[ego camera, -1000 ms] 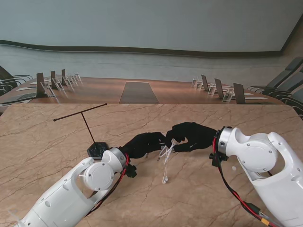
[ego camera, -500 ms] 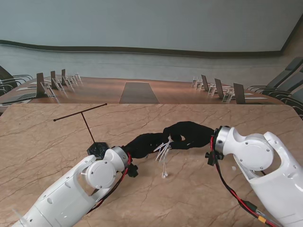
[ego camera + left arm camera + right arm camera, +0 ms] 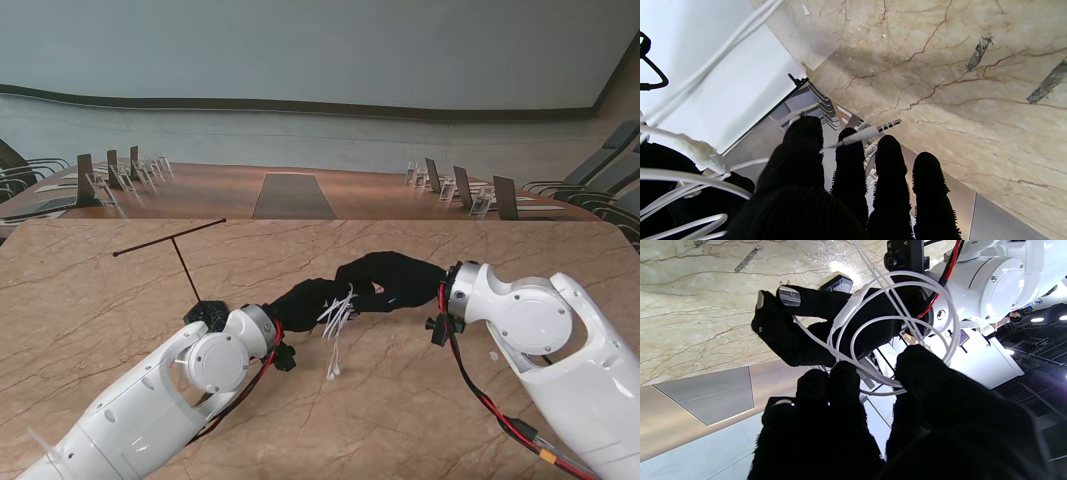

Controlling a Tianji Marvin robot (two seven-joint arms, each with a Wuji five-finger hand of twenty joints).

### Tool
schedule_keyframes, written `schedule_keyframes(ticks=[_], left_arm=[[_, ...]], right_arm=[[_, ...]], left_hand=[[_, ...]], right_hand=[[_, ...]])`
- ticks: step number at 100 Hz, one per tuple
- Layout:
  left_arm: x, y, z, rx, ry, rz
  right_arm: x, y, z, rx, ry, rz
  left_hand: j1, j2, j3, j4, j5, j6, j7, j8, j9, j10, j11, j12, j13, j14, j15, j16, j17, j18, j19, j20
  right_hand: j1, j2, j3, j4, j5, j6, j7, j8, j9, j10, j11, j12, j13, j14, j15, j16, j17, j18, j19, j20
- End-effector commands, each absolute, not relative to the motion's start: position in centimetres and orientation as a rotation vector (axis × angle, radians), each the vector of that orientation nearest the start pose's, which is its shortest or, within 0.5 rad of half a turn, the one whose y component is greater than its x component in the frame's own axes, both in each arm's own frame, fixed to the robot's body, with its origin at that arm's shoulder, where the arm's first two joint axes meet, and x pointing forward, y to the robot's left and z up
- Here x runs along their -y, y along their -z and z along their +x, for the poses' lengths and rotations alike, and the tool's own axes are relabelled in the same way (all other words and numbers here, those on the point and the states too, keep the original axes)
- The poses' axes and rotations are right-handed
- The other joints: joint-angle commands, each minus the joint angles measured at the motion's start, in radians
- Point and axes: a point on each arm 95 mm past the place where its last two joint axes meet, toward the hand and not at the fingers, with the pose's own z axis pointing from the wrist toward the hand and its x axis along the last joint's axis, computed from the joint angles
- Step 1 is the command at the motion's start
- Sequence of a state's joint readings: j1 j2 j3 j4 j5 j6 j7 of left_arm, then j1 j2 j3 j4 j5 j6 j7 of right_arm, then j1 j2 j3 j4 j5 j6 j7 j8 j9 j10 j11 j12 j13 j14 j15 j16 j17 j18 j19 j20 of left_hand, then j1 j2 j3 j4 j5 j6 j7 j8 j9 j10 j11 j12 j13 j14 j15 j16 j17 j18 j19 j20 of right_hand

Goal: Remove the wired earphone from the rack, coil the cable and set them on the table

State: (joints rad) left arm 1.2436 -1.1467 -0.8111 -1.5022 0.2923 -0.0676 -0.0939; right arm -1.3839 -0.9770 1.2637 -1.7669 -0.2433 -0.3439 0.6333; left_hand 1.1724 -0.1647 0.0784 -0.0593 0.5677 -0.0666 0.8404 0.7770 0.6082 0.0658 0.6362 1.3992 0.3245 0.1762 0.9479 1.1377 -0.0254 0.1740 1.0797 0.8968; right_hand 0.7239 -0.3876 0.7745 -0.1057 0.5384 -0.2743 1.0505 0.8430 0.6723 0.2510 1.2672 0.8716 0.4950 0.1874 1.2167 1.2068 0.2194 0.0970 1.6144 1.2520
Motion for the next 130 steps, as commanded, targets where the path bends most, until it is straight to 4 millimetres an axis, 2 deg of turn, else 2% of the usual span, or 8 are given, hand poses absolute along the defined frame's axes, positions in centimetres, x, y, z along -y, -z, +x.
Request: schedule_keyframes(ticks=[1, 35, 54, 64, 81, 93, 116, 130], left_arm=[[13.8, 30.3, 42.1, -1.64, 2.067, -1.59], [12.9, 29.7, 42.5, -1.692, 2.057, -1.476], [13.1, 29.8, 42.3, -1.715, 2.051, -1.492], [13.5, 29.8, 42.3, -1.713, 2.061, -1.517], [14.1, 30.1, 42.1, -1.686, 2.091, -1.551], [14.3, 30.2, 41.9, -1.652, 2.118, -1.58], [14.1, 29.9, 41.8, -1.612, 2.151, -1.584], [13.8, 29.9, 41.8, -1.616, 2.135, -1.544]], right_arm=[[-2.9, 21.1, 40.4, -2.028, -2.056, 1.282], [-3.0, 21.0, 40.4, -2.025, -2.077, 1.274], [-3.1, 21.0, 40.6, -2.016, -2.102, 1.275], [-3.3, 21.0, 40.6, -2.023, -2.118, 1.263], [-3.6, 21.1, 40.6, -2.02, -2.136, 1.268], [-3.6, 21.4, 40.7, -2.028, -2.121, 1.282], [-3.5, 22.0, 40.7, -2.037, -2.098, 1.312], [-3.4, 22.1, 40.6, -2.045, -2.088, 1.313]], left_hand=[[-0.044, -0.061, 0.103, 0.004, 0.054, -0.044, -0.036, -0.003, -0.059, -0.032, 0.01, 0.042, -0.056, -0.043, -0.014, 0.036, -0.034, -0.042, -0.051, 0.0], [-0.235, -0.212, 0.428, -0.029, 0.162, -0.055, -0.052, -0.155, -0.126, -0.041, -0.008, -0.051, -0.107, -0.056, -0.091, -0.009, -0.053, -0.044, -0.253, -0.032], [-0.26, -0.218, 0.427, -0.023, 0.103, 0.074, 0.015, -0.123, -0.117, -0.043, -0.007, -0.08, -0.085, -0.053, -0.101, -0.018, -0.054, -0.032, -0.264, -0.017], [-0.252, -0.207, 0.409, -0.02, 0.033, 0.058, 0.063, -0.085, -0.102, -0.038, 0.004, -0.077, -0.068, -0.047, -0.091, -0.013, -0.052, -0.027, -0.246, -0.01], [-0.263, -0.216, 0.383, -0.019, 0.012, 0.036, 0.021, -0.129, -0.061, -0.027, 0.009, -0.095, -0.027, -0.026, -0.076, -0.009, -0.039, -0.007, -0.227, -0.014], [-0.245, -0.204, 0.294, -0.011, 0.005, 0.007, -0.035, -0.143, -0.073, -0.022, 0.035, -0.208, -0.027, -0.02, -0.086, -0.019, -0.043, 0.004, -0.223, -0.033], [-0.208, -0.198, 0.329, -0.016, 0.122, -0.073, -0.037, -0.145, -0.039, -0.013, -0.008, -0.081, -0.025, -0.016, -0.083, -0.021, -0.043, 0.003, -0.227, -0.043], [-0.217, -0.233, 0.364, -0.036, 0.178, -0.087, -0.054, -0.169, 0.045, -0.053, 0.21, 0.128, 0.026, -0.011, 0.117, 0.146, -0.024, 0.004, -0.147, 0.005]], right_hand=[[0.063, 0.06, 0.123, 0.087, 0.117, -0.129, 0.187, 0.09, 0.033, 0.095, 0.039, -0.006, 0.028, 0.104, 0.069, -0.011, -0.002, -0.074, -0.008, 0.014], [0.06, 0.052, 0.133, 0.093, 0.128, -0.122, 0.176, 0.103, 0.04, 0.1, 0.039, -0.013, 0.038, 0.11, 0.073, -0.018, 0.012, -0.06, -0.005, 0.008], [0.06, 0.045, 0.138, 0.095, 0.136, -0.126, 0.173, 0.111, 0.032, 0.101, 0.036, -0.019, 0.029, 0.112, 0.069, -0.023, 0.003, -0.059, -0.009, 0.003], [0.056, 0.047, 0.139, 0.096, 0.137, -0.129, 0.17, 0.115, 0.035, 0.096, 0.037, -0.021, 0.036, 0.109, 0.07, -0.026, 0.011, -0.058, -0.008, 0.0], [0.057, 0.038, 0.144, 0.098, 0.143, -0.128, 0.168, 0.12, 0.036, 0.097, 0.038, -0.024, 0.037, 0.11, 0.07, -0.03, 0.014, -0.055, -0.008, -0.005], [0.056, 0.037, 0.148, 0.1, 0.144, -0.128, 0.166, 0.121, 0.034, 0.097, 0.035, -0.027, 0.035, 0.11, 0.069, -0.033, 0.012, -0.055, -0.009, -0.008], [0.054, 0.028, 0.159, 0.105, 0.149, -0.122, 0.165, 0.123, 0.033, 0.102, 0.035, -0.032, 0.033, 0.113, 0.069, -0.036, 0.009, -0.052, -0.009, -0.01], [0.051, 0.027, 0.162, 0.106, 0.152, -0.122, 0.164, 0.123, 0.031, 0.101, 0.036, -0.034, 0.033, 0.113, 0.07, -0.037, 0.01, -0.051, -0.009, -0.011]])
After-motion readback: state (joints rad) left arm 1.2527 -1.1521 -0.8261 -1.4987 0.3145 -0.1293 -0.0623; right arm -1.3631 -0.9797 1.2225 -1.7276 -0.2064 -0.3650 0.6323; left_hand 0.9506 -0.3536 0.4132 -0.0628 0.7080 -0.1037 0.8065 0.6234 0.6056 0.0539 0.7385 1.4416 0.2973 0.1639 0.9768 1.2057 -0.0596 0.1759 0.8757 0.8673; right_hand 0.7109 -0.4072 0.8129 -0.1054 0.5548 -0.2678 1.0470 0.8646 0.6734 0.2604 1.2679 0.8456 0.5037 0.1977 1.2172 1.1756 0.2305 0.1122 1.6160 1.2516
